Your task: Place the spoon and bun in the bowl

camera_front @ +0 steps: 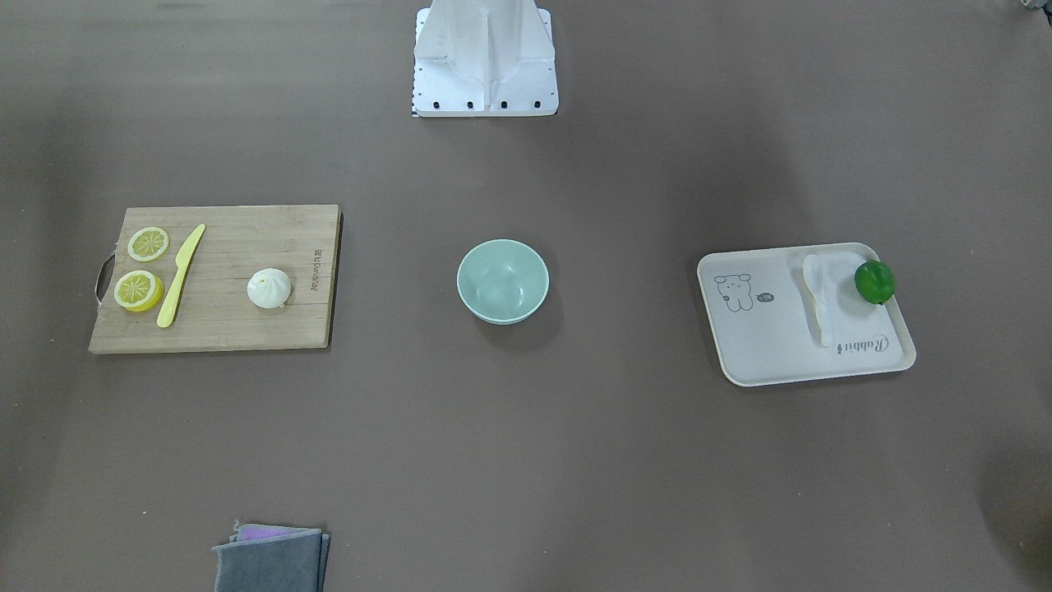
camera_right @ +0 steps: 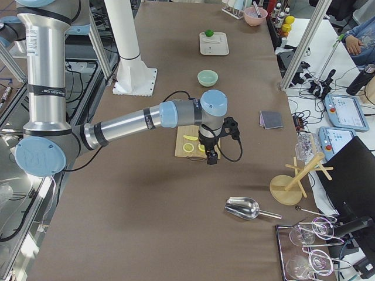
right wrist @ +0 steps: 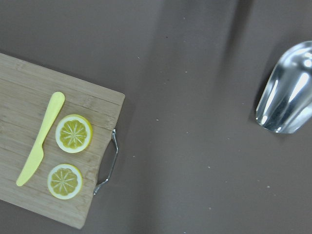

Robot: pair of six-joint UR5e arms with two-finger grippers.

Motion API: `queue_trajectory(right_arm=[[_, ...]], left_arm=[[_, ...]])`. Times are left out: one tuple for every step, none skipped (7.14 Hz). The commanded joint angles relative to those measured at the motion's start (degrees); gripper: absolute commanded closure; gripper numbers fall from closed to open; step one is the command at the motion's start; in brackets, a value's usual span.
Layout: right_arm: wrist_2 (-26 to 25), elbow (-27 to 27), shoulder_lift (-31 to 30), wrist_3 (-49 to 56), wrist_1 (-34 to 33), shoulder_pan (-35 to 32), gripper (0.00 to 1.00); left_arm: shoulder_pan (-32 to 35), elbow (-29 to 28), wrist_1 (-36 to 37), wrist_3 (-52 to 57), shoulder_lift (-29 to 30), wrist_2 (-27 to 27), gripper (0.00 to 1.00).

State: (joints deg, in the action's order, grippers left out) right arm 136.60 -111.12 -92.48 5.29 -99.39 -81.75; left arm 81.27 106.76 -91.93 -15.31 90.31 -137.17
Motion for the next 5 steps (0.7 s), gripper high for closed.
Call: queue_trajectory(right_arm=[[0.16, 0.03, 0.11, -15.24, 9.17, 8.58, 0.01], [-0.10, 0.03, 0.11, -23.23, 14.52, 12.37, 0.01], [-0.46, 0.03, 0.20, -30.10, 17.97, 16.06, 0.01], [-2.03, -0.06, 0.29, -36.43, 22.27, 19.58, 0.01], [-4.56, -0.06, 0.63, -42.50, 25.53, 23.79, 0.01]], left_arm=[[-9.24, -1.54, -4.48, -9.12, 2.57, 3.89, 0.02], [-12.15, -4.16, -4.66, -9.21, 4.94, 6.54, 0.03], [-14.45, -8.80, -5.97, -9.65, 8.09, 6.65, 0.05], [-16.47, -12.41, -8.42, -12.87, 10.82, 6.74, 0.07], [-18.32, -16.02, -12.36, -15.86, 11.89, 6.74, 0.10]])
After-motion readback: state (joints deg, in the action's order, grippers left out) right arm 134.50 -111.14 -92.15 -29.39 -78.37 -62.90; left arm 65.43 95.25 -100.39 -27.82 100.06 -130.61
